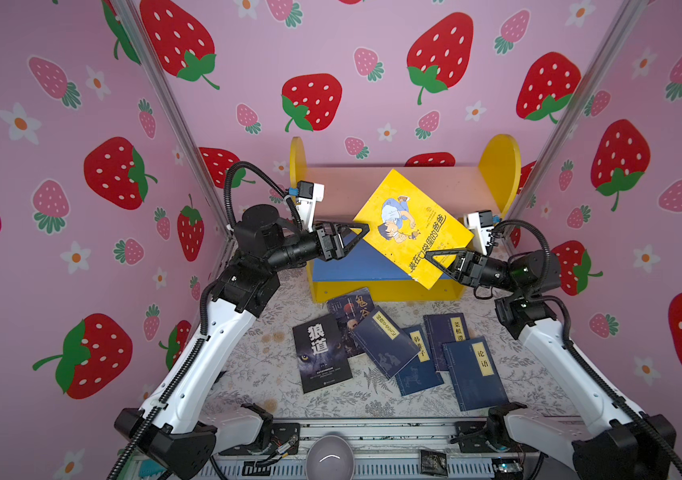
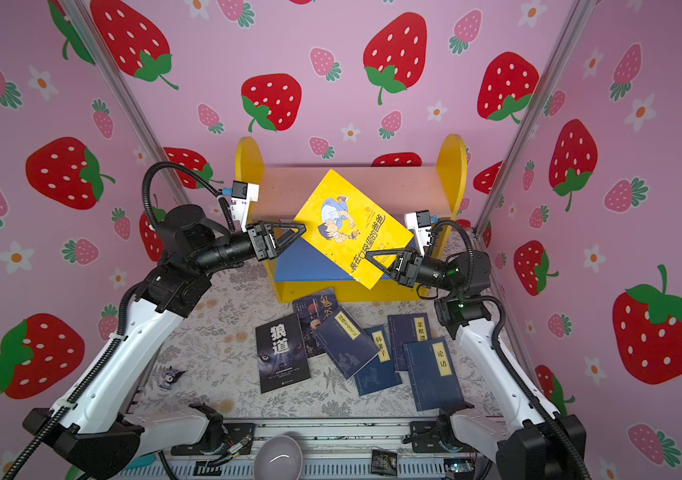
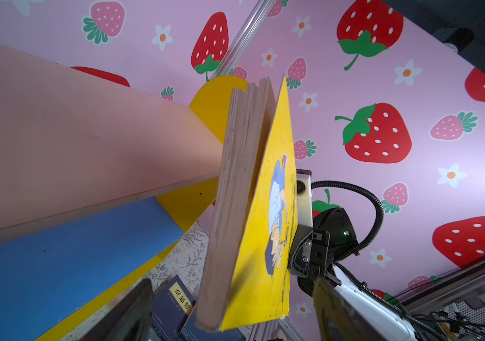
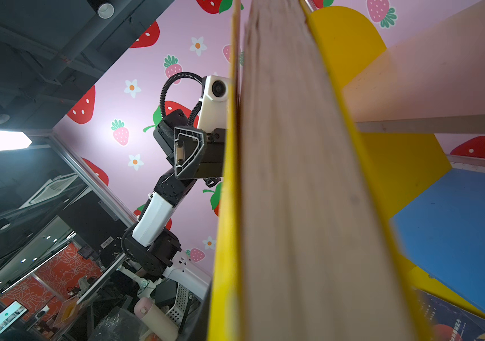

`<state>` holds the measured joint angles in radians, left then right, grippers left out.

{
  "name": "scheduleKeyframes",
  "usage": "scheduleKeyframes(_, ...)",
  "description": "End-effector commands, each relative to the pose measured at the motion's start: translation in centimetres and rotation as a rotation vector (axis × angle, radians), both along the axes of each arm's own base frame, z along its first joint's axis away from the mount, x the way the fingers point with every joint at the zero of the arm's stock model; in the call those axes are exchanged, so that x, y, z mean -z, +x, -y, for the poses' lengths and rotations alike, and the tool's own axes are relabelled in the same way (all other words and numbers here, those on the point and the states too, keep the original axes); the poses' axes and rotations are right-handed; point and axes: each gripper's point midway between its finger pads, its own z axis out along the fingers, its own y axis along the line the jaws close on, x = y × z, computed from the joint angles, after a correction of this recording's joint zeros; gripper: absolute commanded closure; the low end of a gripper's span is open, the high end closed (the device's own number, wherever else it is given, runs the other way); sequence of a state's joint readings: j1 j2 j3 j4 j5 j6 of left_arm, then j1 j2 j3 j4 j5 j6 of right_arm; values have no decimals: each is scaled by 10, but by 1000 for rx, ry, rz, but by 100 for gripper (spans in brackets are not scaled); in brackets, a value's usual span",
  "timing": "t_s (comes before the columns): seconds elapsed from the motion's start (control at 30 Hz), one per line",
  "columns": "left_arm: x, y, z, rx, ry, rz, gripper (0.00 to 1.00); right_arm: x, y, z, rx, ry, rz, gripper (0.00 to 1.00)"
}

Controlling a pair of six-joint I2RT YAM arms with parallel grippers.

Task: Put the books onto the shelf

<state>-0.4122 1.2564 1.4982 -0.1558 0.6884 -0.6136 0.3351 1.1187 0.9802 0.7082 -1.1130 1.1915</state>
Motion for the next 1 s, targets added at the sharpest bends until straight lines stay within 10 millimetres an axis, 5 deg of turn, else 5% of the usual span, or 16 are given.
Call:
scheduleKeyframes(0.0, -8, -5, 6, 61, -10, 43, 25, -28, -15, 4, -35, 34, 102, 100)
scheduleKeyframes(0.4, 1, 2, 8, 49, -45, 8, 100, -6, 6, -2, -13, 15, 44, 100)
scheduleKeyframes(0.47, 16, 3, 2, 8, -54, -31, 100, 15, 21, -4, 24, 1, -14, 96)
scheduleKeyframes(0.6, 66, 4, -17, -125, -106, -158, 100, 66, 49, -7, 94, -28, -158, 70)
scheduleKeyframes(0.8, 131, -8, -57, -351, -162, -313, 100, 113, 70, -8, 184, -77, -251, 54)
scheduleKeyframes(0.97, 154, 3, -80, -512, -201, -359, 100, 135, 90, -25, 184, -61, -329, 51)
